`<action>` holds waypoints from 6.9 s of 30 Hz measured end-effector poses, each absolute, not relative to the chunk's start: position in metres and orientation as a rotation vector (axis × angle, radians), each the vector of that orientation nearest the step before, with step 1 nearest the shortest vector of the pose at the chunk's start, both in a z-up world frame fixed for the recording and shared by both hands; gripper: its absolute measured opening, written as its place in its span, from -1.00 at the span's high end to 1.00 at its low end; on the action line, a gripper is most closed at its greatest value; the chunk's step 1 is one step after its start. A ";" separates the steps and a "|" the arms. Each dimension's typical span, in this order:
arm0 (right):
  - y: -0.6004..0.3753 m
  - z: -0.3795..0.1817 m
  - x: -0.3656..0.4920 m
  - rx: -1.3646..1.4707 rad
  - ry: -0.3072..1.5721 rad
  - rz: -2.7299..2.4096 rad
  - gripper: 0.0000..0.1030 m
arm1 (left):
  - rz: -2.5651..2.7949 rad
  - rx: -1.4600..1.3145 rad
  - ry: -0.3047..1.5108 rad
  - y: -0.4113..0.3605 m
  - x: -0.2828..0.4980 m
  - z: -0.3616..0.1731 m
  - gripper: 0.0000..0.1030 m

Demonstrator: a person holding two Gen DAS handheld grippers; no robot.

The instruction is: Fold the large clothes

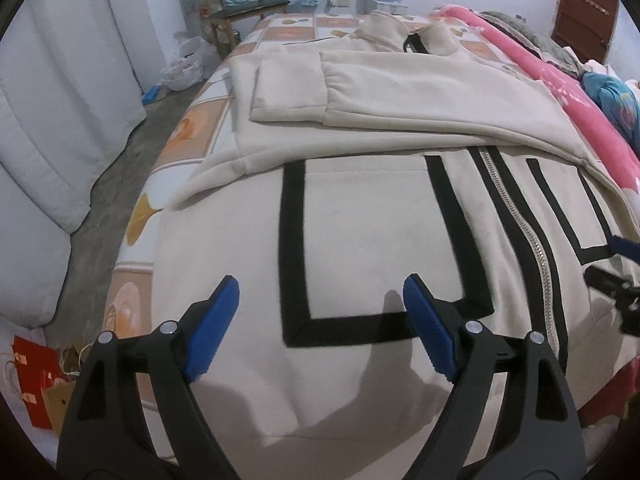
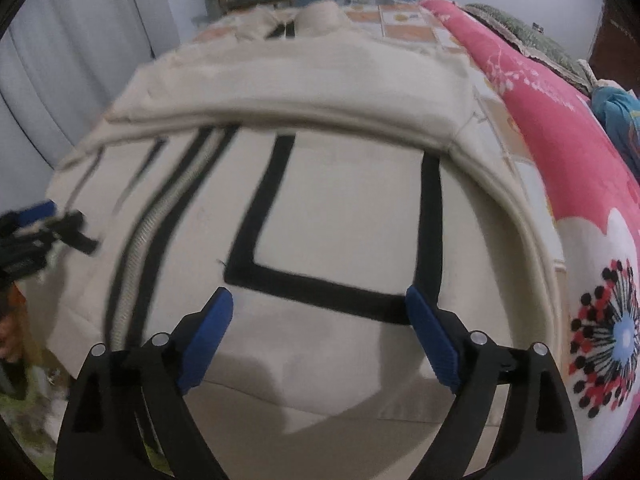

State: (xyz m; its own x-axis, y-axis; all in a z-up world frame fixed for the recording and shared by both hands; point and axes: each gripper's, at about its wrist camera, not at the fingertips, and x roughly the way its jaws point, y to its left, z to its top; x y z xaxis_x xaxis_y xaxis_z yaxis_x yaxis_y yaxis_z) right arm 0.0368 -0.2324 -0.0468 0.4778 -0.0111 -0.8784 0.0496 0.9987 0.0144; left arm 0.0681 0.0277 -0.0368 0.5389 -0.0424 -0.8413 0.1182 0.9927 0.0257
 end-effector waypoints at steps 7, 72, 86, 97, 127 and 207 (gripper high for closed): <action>-0.227 -0.049 0.033 0.018 1.050 -0.041 -0.83 | -0.075 0.085 0.992 0.036 0.051 -0.032 -0.57; -0.295 -0.016 -0.054 0.185 1.055 -0.015 -0.80 | -0.098 0.049 1.092 0.080 -0.061 -0.061 0.77; -0.339 -0.049 -0.096 0.389 1.155 -0.143 -0.21 | -0.117 0.072 1.082 0.077 -0.062 -0.061 0.77; -0.325 -0.032 -0.106 0.396 1.139 -0.028 0.87 | -0.204 -0.003 1.025 0.083 -0.070 -0.033 0.89; -0.383 0.003 0.093 0.642 0.833 0.010 0.61 | -0.165 -0.536 0.978 0.141 0.132 -0.021 0.63; -0.223 -0.033 0.056 0.055 1.016 0.145 0.94 | -0.437 0.328 0.791 -0.061 0.055 -0.037 0.91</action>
State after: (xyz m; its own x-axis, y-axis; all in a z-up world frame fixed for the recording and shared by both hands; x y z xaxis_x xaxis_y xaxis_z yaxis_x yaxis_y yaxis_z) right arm 0.0563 -0.2231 -0.0325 0.5177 0.1466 -0.8429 -0.0951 0.9890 0.1137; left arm 0.0547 -0.0608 -0.0371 0.6221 -0.2526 -0.7410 0.4929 0.8618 0.1201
